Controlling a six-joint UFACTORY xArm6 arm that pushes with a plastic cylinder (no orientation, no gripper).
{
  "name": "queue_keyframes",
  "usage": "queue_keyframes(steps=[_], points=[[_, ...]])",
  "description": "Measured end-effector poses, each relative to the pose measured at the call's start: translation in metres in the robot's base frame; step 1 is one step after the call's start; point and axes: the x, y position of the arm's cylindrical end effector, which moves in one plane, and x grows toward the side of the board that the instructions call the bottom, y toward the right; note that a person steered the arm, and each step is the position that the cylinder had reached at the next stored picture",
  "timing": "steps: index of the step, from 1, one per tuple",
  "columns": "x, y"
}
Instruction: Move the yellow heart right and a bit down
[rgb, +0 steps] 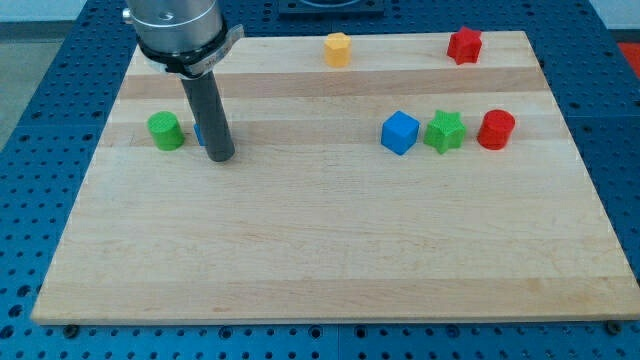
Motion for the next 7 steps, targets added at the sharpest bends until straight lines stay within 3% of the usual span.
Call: queue_keyframes(steps=[2,4,5,7], points=[[-0.003,0.041],[-0.074,0.049],[-0.106,0.036],[-0.112,-0.047]])
